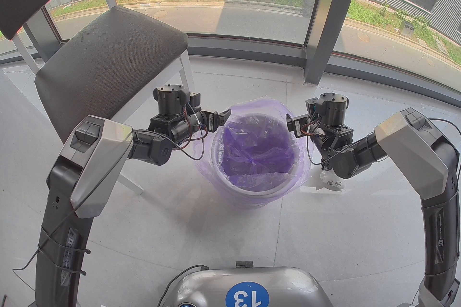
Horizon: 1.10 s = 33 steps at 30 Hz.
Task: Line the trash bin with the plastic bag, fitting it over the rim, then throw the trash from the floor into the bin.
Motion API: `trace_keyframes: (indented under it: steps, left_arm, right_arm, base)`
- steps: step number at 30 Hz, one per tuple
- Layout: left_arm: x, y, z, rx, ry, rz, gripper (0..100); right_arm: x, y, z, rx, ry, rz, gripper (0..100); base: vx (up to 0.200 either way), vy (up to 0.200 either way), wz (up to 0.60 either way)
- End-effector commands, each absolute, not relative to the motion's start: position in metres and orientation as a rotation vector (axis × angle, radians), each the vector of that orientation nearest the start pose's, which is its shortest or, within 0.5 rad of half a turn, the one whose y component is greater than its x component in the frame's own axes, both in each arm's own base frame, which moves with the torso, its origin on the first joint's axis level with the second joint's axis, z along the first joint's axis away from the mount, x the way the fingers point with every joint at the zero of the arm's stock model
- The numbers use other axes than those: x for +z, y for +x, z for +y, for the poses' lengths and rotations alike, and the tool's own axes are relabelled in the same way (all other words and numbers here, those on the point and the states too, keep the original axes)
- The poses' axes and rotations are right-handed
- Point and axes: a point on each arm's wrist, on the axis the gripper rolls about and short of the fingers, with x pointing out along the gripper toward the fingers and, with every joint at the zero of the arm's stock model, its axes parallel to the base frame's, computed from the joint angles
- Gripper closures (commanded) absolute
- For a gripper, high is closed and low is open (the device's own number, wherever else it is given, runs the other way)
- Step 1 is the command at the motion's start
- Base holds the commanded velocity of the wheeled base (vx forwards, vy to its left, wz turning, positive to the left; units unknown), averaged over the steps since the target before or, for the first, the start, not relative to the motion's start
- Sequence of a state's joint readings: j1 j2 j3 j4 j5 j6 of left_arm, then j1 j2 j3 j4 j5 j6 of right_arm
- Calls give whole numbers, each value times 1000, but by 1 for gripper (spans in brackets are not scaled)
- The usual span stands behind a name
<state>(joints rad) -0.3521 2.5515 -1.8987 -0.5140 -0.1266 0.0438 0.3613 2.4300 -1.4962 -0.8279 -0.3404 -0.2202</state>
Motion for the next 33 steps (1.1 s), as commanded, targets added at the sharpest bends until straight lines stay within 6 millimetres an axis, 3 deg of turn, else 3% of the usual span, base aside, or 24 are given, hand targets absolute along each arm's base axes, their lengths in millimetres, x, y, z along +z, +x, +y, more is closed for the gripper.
trace_keyframes:
  steps: [1, 10, 33]
  left_arm:
    - [102, 507, -190, -481, 57, 121, 0]
    - [82, 515, -193, -462, 60, 133, 0]
    - [66, 523, -178, -432, 60, 157, 0]
  right_arm:
    - [82, 469, 166, 25, -258, 101, 0]
    - [76, 480, 159, 5, -255, 97, 0]
    - [53, 492, 144, -26, -265, 140, 0]
  base:
    - [0, 0, 0]
    - [0, 0, 0]
    - [0, 0, 0]
